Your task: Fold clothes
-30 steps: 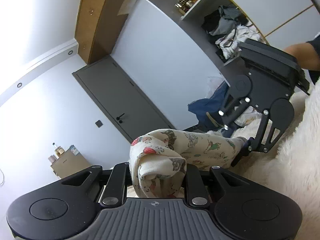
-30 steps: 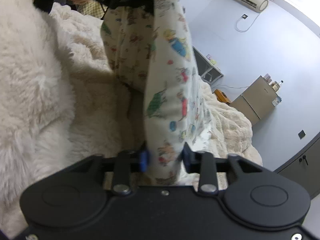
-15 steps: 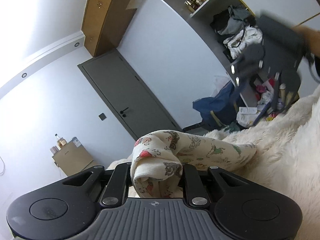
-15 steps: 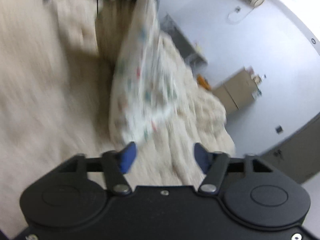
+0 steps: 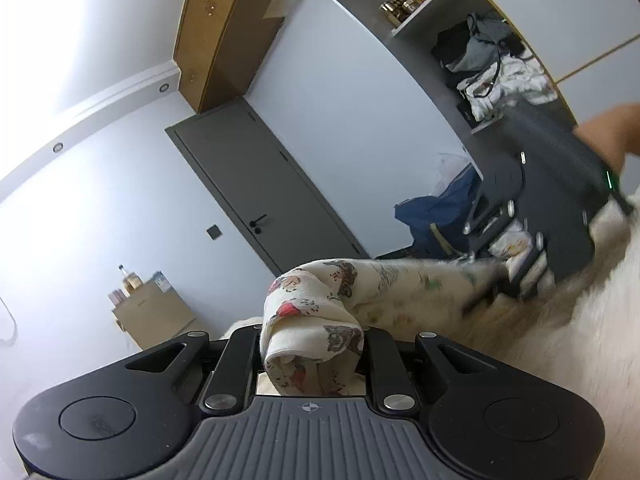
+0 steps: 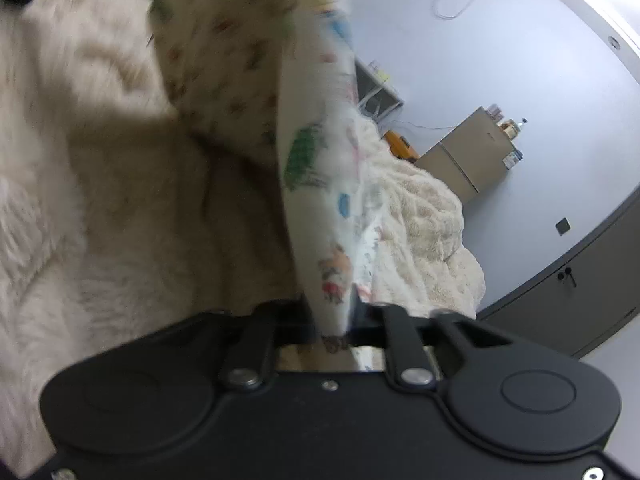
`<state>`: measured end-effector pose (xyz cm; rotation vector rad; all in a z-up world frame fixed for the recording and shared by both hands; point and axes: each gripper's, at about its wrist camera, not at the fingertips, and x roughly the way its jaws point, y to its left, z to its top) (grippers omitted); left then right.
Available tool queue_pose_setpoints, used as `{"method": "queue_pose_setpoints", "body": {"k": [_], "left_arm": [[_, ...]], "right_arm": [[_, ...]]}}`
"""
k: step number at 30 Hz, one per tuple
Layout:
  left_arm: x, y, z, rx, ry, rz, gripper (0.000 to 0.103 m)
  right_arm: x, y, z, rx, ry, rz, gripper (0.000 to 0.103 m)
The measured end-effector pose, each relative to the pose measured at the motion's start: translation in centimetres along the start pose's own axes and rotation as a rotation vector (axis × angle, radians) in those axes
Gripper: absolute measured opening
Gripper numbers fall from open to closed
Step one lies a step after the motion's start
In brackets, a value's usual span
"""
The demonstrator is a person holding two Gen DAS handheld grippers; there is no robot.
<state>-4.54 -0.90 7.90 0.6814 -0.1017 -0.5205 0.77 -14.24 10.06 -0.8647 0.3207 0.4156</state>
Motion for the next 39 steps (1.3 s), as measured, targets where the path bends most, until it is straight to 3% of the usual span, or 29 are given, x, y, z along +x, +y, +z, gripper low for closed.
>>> {"method": "queue_pose_setpoints", "body": {"k": [3, 6, 10, 14, 16, 18, 21, 26, 30, 36, 37, 39], "left_arm": [[-1.6, 1.1, 1.2, -0.002, -0.039, -0.025, 0.013], [-5.3, 3.0, 4.2, 0.026, -0.113, -0.039, 0.013], [-9.6, 5.8, 7.1, 0.028, -0.191, -0.074, 0.013], [-9.7, 8.1, 7.8, -0.032, -0.203, -0.116, 0.013], [-7.8, 8.8, 7.2, -0.034, -0.165, -0.112, 0.013], [-3.2, 9.9, 5.8, -0.014, -0.085, -0.079, 0.013], [2.7, 12.0, 4.8, 0.001, -0.009, -0.036, 0.013], [13.2, 18.6, 6.1, -0.001, 0.046, 0.122, 0.012], [12.2, 18.9, 7.2, 0.079, -0.031, 0.205, 0.012], [10.8, 19.4, 8.8, 0.198, -0.146, 0.328, 0.013], [10.4, 19.0, 8.5, 0.228, -0.161, 0.34, 0.013], [8.5, 14.0, 3.5, 0.372, -0.144, 0.29, 0.015]], "right_arm": [[-3.4, -2.9, 0.4, 0.002, -0.067, -0.063, 0.01], [-10.7, -6.7, 2.9, -0.013, -0.166, -0.067, 0.01], [-17.7, -7.6, 5.6, -0.11, -0.259, -0.133, 0.01], [-20.2, -9.1, 7.2, -0.098, -0.323, -0.145, 0.01], [-18.7, -10.2, 7.8, -0.082, -0.316, -0.13, 0.01], [-16.0, -11.4, 8.2, -0.066, -0.289, -0.104, 0.01], [-8.3, -15.2, 9.9, -0.028, -0.213, -0.091, 0.01], [-0.6, -20.9, 13.2, 0.021, -0.191, -0.176, 0.009], [1.7, -25.7, 17.5, 0.042, -0.253, -0.344, 0.009], [-1.6, -22.8, 14.4, -0.015, -0.362, -0.375, 0.009], [-2.1, -22.3, 13.9, -0.024, -0.38, -0.38, 0.009], [-3.0, -20.9, 12.4, -0.044, -0.411, -0.383, 0.01]]}}
